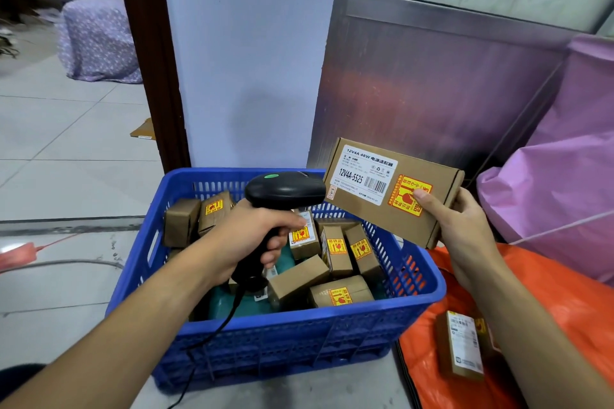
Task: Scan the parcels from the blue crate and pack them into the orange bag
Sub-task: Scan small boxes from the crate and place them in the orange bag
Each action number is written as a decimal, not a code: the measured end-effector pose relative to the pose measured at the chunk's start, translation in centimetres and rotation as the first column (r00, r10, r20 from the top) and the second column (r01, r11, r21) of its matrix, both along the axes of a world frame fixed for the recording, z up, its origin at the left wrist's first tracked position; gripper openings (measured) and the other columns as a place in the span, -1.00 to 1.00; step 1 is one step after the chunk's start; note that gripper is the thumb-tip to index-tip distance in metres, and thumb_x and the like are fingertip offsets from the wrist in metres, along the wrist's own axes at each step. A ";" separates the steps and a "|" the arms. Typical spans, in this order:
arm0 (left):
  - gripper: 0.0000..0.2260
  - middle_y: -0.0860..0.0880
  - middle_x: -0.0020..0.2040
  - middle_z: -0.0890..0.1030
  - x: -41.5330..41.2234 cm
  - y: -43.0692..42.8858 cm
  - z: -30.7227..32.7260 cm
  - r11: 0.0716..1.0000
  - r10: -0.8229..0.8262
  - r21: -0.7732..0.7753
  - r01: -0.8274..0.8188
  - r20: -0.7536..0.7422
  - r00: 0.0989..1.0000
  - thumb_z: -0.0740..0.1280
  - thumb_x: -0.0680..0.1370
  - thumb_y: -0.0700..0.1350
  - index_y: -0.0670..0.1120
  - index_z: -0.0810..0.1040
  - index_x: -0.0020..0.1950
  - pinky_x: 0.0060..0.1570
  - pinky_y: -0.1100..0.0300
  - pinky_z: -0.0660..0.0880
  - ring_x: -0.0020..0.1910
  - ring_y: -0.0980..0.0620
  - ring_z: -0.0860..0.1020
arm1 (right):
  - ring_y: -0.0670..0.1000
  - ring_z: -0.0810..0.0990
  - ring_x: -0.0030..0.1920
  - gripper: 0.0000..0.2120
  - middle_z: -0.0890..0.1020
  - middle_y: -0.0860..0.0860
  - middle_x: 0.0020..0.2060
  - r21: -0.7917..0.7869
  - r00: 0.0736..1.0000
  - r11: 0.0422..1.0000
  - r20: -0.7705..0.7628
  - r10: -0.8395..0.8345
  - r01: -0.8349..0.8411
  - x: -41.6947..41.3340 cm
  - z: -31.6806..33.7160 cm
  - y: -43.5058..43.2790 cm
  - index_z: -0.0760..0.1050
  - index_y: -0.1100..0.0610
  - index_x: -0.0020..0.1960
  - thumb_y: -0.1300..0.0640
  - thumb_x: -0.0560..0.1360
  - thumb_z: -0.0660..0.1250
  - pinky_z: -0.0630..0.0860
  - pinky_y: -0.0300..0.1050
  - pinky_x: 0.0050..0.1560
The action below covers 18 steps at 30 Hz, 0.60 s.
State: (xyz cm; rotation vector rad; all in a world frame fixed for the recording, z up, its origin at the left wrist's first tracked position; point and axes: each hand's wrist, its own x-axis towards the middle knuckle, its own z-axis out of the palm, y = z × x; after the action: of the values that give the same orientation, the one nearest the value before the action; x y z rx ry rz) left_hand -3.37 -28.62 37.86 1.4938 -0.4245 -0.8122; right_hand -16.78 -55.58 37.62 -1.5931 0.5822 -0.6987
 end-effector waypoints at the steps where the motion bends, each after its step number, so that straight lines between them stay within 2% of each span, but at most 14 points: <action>1: -0.68 -0.06 -0.47 0.36 0.0 0.0 0.0 1.000 0.010 0.000 -0.010 0.003 1.000 0.45 0.55 -0.12 -0.09 0.45 -0.36 -0.43 0.12 0.32 -0.54 0.00 0.31 | -0.09 0.74 -0.03 -0.63 0.70 -0.08 0.06 0.006 1.000 1.000 0.003 0.004 -0.004 0.0 0.0 0.0 0.45 -0.05 0.29 0.01 0.53 0.46 0.66 -0.19 -0.17; 6: -0.74 -0.05 -0.46 0.39 0.2 0.0 -0.2 0.998 0.056 0.005 -0.056 0.005 0.998 0.47 0.54 -0.08 -0.12 0.51 -0.28 -0.44 0.15 0.39 -0.53 0.01 0.35 | -0.04 0.75 -0.01 -0.79 0.77 -0.07 -0.03 0.044 1.000 0.999 0.013 -0.011 0.010 -0.4 0.6 0.1 0.57 -0.02 0.17 -0.07 0.59 0.37 0.66 -0.10 -0.03; 9: -0.78 -0.06 -0.45 0.41 0.2 -0.1 -0.4 0.995 0.099 0.009 -0.099 0.006 0.995 0.48 0.54 -0.06 -0.16 0.54 -0.19 -0.40 0.13 0.42 -0.50 -0.01 0.38 | 0.02 0.76 -0.06 -0.64 0.78 0.01 -0.08 0.080 0.999 0.996 -0.028 -0.045 0.047 -0.8 1.5 0.3 0.66 0.08 0.11 -0.18 0.64 0.26 0.61 -0.09 -0.03; 12: -0.77 -0.10 -0.41 0.47 0.1 -0.3 -0.7 0.993 0.121 -0.007 -0.121 0.016 0.992 0.48 0.53 -0.04 -0.19 0.58 -0.13 -0.39 0.13 0.43 -0.47 -0.03 0.42 | 0.03 0.76 -0.07 -0.56 0.78 0.03 -0.10 0.084 0.998 0.994 -0.031 -0.061 0.063 -1.5 2.3 0.6 0.68 0.08 0.09 -0.22 0.66 0.18 0.59 -0.13 -0.07; 16: -0.69 -0.14 -0.30 0.56 -0.4 -1.1 -0.4 0.985 0.132 -0.114 -0.129 0.016 0.991 0.51 0.44 0.03 -0.21 0.62 -0.05 -0.39 0.13 0.44 -0.45 -0.01 0.45 | 0.03 0.75 -0.02 -0.59 0.78 0.03 -0.07 0.104 0.997 0.992 -0.016 -0.069 0.071 -3.4 2.7 0.9 0.69 0.08 0.07 -0.17 0.67 0.19 0.61 -0.08 0.08; 18: -0.69 -0.12 -0.29 0.57 -0.7 -1.6 -0.3 0.978 0.143 -0.150 -0.145 -0.029 0.989 0.51 0.43 0.03 -0.21 0.66 -0.03 -0.36 0.13 0.47 -0.42 -0.01 0.48 | 0.05 0.75 0.01 -0.62 0.77 0.03 -0.05 0.131 0.997 0.988 -0.009 -0.078 0.078 -4.7 2.4 0.9 0.70 0.07 0.05 -0.14 0.67 0.21 0.60 -0.07 0.10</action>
State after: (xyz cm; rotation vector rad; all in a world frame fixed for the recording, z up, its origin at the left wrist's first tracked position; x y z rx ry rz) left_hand -4.09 -30.26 37.59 1.3576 -0.3522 -0.6638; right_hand -21.52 -54.72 39.99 -1.4560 0.6832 -0.7010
